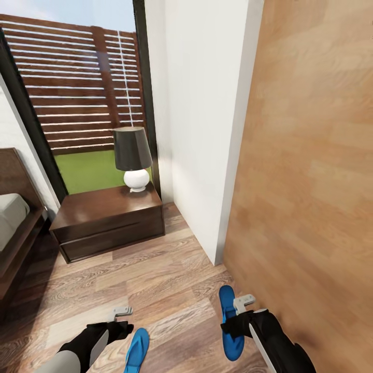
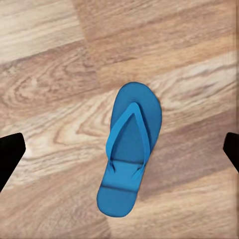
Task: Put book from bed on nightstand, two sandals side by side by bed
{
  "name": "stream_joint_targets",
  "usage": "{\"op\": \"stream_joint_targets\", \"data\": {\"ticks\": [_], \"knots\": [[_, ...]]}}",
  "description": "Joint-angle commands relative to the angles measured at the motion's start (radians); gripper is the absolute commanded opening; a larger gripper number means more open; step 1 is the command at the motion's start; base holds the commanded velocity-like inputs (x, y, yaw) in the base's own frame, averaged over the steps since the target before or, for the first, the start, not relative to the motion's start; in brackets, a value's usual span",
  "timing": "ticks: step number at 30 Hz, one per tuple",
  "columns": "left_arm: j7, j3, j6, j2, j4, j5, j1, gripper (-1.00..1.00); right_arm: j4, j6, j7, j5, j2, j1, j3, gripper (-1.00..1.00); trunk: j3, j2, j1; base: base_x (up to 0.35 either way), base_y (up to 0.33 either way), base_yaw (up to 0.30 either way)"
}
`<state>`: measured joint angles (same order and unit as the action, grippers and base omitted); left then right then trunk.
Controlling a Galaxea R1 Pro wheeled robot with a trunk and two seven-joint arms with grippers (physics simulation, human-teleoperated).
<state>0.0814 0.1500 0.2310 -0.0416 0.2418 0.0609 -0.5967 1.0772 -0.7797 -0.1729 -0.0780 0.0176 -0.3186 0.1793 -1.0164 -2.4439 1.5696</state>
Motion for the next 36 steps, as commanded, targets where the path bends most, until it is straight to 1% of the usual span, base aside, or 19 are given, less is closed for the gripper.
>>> {"op": "stream_joint_targets", "data": {"ticks": [1,7,11,17,36], "knots": [[0.006,0.008,0.006,0.001,0.002,0.007,0.000,1.00,0.001,-0.004,-0.005,-0.008,0.001,-0.001,0.002,-1.00,0.002,0.007,-0.004,0.000,0.000,0.000],[0.005,0.008,0.006,0.001,0.002,0.007,0.000,1.00,0.000,-0.004,-0.005,-0.007,0.001,0.000,0.002,-1.00,0.002,0.007,-0.004,0.000,0.000,0.000],[0.003,0.008,0.007,0.000,0.002,0.007,0.000,1.00,0.000,-0.004,-0.005,-0.007,0.001,0.000,0.012,-1.00,0.002,0.007,-0.004,0.007,0.000,0.000],[0.001,0.008,0.007,0.001,0.002,0.007,0.000,1.00,0.000,-0.004,-0.005,-0.006,0.001,0.000,0.021,-1.00,0.002,0.007,-0.004,0.129,0.022,0.000],[0.000,0.008,0.005,0.002,0.002,0.007,0.000,1.00,-0.002,-0.003,-0.005,-0.006,0.001,0.000,0.023,-1.00,0.002,0.007,-0.004,0.050,0.003,0.000]]}}
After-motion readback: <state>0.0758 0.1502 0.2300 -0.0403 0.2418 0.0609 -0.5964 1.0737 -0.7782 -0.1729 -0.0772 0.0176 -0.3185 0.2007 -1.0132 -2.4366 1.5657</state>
